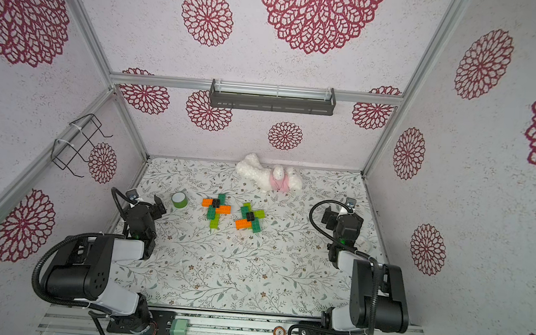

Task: Assemble a small pinwheel with lego
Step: Reset both arms

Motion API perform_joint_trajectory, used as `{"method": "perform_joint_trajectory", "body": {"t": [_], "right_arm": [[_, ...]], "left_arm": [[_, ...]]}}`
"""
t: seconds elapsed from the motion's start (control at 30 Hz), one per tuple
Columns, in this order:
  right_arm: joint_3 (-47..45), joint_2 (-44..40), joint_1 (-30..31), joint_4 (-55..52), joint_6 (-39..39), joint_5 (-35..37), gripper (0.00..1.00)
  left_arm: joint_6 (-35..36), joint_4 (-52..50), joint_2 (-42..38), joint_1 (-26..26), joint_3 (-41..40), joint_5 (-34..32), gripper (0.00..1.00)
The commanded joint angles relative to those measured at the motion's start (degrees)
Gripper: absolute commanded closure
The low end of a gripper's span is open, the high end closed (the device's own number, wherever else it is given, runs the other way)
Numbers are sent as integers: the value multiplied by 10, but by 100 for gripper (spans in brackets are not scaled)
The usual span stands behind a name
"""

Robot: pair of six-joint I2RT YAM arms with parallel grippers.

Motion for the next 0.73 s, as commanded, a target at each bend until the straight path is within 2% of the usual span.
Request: {"method": "perform_joint_trajectory", "body": {"t": [0.0,0.1,0.2,0.23,0.27,0.33,0.7], "right_arm": [[-19,-47,-1,2,18,-6,1],[-62,-49,9,33,10,6,1],[-89,-30,19,85,-8,-17,1],[-99,-15,28,132,-22,-1,1],[-92,8,24,130,-15,2,1],[-123,56,25,231,-25,-17,1],[-121,58,35,228,-32,1,1]], "left_arm": [[13,-19,2,0,4,9,3],[10,-31,-1,0,6,12,3],[11,-30,-1,0,6,11,3],[11,-31,-1,0,6,11,3],[11,-30,-1,0,6,12,3],[11,-31,-1,0,6,11,3],[10,-33,-3,-3,6,20,3]]}}
